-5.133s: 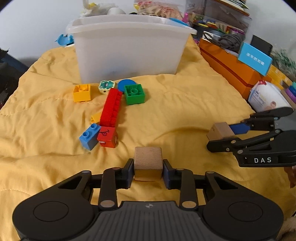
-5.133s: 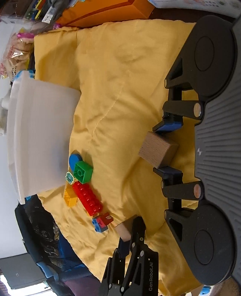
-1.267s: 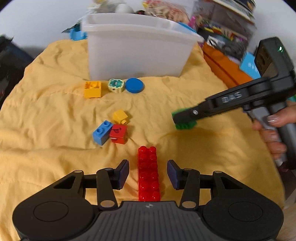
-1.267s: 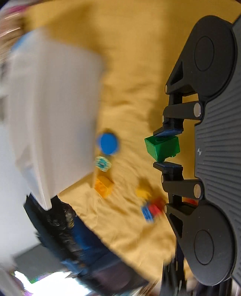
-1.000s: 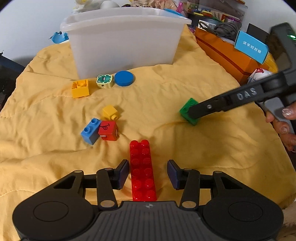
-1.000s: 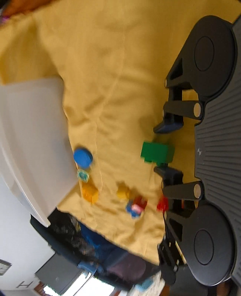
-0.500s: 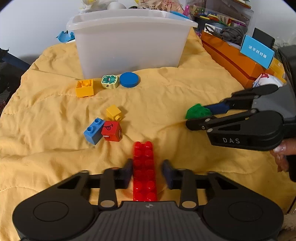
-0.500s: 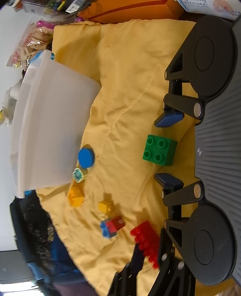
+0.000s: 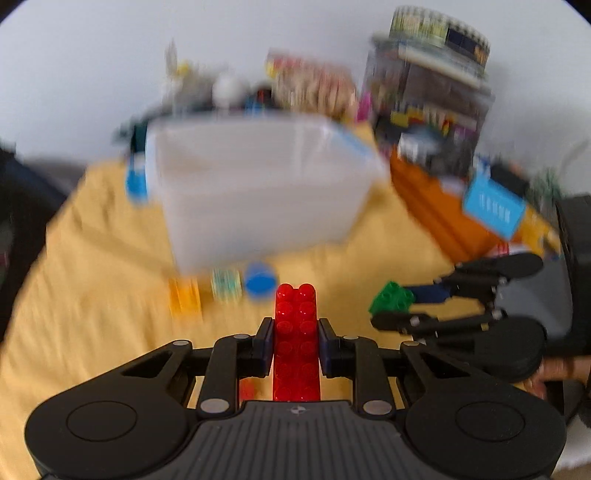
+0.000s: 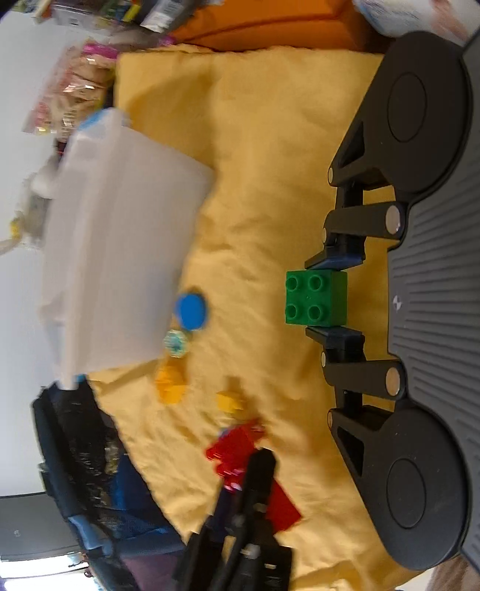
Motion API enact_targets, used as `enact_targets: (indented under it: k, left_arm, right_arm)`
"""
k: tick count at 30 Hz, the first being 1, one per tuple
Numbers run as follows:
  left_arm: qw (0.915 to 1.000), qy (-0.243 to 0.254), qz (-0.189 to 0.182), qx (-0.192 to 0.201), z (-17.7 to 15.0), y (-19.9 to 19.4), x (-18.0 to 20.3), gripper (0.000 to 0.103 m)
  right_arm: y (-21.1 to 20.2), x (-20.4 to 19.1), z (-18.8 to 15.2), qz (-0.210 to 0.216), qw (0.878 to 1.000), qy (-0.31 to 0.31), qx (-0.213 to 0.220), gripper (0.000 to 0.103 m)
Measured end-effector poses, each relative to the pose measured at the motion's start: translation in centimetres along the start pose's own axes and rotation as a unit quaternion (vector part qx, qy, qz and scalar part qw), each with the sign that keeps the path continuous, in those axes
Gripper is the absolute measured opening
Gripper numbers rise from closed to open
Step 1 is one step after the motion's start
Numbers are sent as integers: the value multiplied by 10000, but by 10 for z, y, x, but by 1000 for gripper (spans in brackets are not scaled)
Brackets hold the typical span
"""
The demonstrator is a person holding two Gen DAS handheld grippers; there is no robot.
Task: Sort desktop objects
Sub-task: 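Grasp the long red brick with the left tool while the right tool grasps the green brick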
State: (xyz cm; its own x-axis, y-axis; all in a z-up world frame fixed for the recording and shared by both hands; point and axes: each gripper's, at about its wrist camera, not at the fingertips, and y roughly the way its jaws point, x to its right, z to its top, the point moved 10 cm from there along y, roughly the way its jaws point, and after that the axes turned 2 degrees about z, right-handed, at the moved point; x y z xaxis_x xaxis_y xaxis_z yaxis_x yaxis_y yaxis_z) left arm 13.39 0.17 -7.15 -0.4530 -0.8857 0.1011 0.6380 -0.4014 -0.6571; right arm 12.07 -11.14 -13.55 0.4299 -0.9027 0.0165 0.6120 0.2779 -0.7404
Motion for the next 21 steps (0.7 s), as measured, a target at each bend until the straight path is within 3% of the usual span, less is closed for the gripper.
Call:
enact_targets:
  k: [5, 9, 13, 16, 18, 19, 20, 21]
  left_arm:
    - [9966, 15, 65, 819, 86, -8, -13, 27]
    - [9931, -125, 316, 1121, 134, 8, -28, 27]
    - [9918, -260, 648, 1069, 165, 40, -51, 27]
    - [9928, -269, 858, 788, 167, 71, -67, 27]
    - [9953, -359, 760, 480, 158, 89, -73, 35]
    - [9957, -414, 723, 398, 153, 93, -73, 47]
    - [9957, -446, 713, 384, 148, 93, -73, 51]
    - [9960, -412, 667, 436, 144, 90, -71, 52]
  right_arm:
    - [-23, 15, 69, -310, 9956, -358, 808, 34]
    - [-20, 30, 122, -557, 9903, -442, 1192, 34]
    - [-7, 59, 172, -826, 9865, 26, 1412, 34]
    - [4, 74, 195, -985, 9841, 324, 1445, 34]
    - [13, 82, 198, -1095, 9839, 453, 1340, 34]
    - [19, 85, 197, -1142, 9842, 508, 1257, 35]
    - [25, 85, 194, -1175, 9844, 548, 1187, 37]
    - [32, 86, 190, -1226, 9854, 515, 1066, 50]
